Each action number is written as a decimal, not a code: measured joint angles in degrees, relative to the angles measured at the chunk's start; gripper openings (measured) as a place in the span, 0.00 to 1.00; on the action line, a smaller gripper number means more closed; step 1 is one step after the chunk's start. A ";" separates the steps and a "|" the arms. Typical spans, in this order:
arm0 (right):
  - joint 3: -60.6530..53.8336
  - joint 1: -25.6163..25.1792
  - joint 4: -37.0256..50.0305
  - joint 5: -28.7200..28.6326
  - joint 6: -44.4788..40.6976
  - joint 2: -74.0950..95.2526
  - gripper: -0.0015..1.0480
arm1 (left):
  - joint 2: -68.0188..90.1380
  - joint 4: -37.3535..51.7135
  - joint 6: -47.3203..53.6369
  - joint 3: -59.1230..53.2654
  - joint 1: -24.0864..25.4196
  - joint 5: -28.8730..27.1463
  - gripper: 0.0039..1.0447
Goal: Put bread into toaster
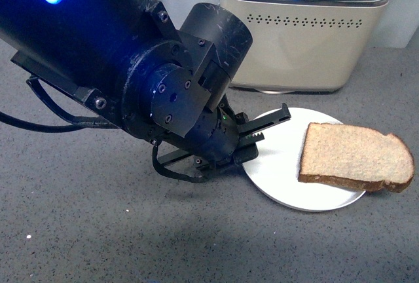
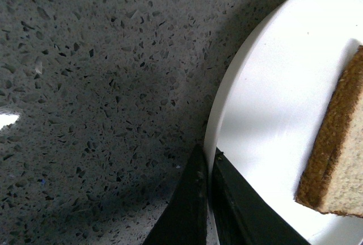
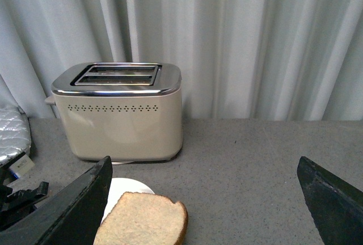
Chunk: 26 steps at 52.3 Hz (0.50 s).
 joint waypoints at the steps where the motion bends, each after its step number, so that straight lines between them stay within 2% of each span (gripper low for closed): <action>1: 0.00 0.00 0.00 0.00 0.00 0.00 0.91 | 0.00 -0.02 -0.13 0.00 0.00 0.00 0.04; 4: 0.00 0.00 0.00 0.00 0.00 0.00 0.91 | -0.02 0.02 -0.31 -0.02 0.00 -0.13 0.10; 8: 0.00 0.00 0.00 0.00 0.00 0.00 0.91 | -1.66 2.32 -1.92 -1.29 0.15 -1.09 0.26; 11: 0.00 0.00 0.00 0.00 0.00 0.00 0.91 | -3.23 3.48 -2.38 -2.40 0.26 -2.23 0.33; 13: 0.00 0.00 0.00 -0.02 0.00 0.00 0.91 | -5.77 5.16 -2.73 -4.24 0.52 -4.13 0.42; 16: 0.00 0.00 0.00 0.00 0.00 0.00 0.91 | -8.22 5.49 -2.47 -5.73 0.85 -6.34 0.48; 21: 0.00 0.00 0.00 0.00 0.00 0.00 0.91 | -15.23 9.31 0.55 -11.30 1.88 -14.29 0.66; 26: 0.00 0.00 0.00 0.00 0.00 0.00 0.91 | -20.41 15.13 3.08 -16.92 2.69 -16.92 0.78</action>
